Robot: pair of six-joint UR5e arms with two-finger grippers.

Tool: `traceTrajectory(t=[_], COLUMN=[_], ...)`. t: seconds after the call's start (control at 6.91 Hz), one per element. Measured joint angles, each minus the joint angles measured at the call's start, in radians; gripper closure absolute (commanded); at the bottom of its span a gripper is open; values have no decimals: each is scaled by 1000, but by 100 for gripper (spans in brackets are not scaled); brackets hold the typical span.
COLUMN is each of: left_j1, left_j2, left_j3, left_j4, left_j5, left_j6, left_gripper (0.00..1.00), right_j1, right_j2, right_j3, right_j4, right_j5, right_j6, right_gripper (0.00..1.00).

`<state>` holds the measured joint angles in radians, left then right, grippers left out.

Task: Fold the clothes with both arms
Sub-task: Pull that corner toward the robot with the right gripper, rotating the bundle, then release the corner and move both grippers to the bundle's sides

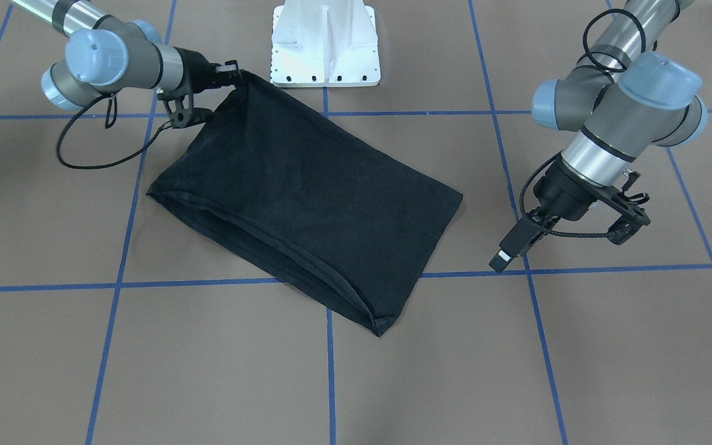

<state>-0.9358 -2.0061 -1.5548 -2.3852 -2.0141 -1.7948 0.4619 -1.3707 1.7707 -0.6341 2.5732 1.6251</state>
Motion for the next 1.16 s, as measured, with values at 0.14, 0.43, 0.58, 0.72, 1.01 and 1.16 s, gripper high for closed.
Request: traceTrajectory(t=[0.14,0.43,0.58,0.72,1.01,1.16], left_j1=[1,4,7,9,36,73], left_j2=[5,8,9,8,14,40], left_j3=[0,0,-2,-7,-59,-108], left_j4=[0,0,-1,-3,-4,-2], left_j5=[0,0,-3,-7,-11,-11], left_j6=[1,2,2,2,2,2], left_gripper=[0,0,0,0,0,0], right_j1=[-30,-53,-48,-35,52,119], right_j2=[7,22,29,44,73,77], right_j3=[5,4,4,4,0,-2], right_j4=[0,1,1,0,-3,-3], right_j5=[1,11,14,13,4,-3], right_j6=[0,0,1,1,-4,-9], right_gripper=[8,0,0,0,0,0])
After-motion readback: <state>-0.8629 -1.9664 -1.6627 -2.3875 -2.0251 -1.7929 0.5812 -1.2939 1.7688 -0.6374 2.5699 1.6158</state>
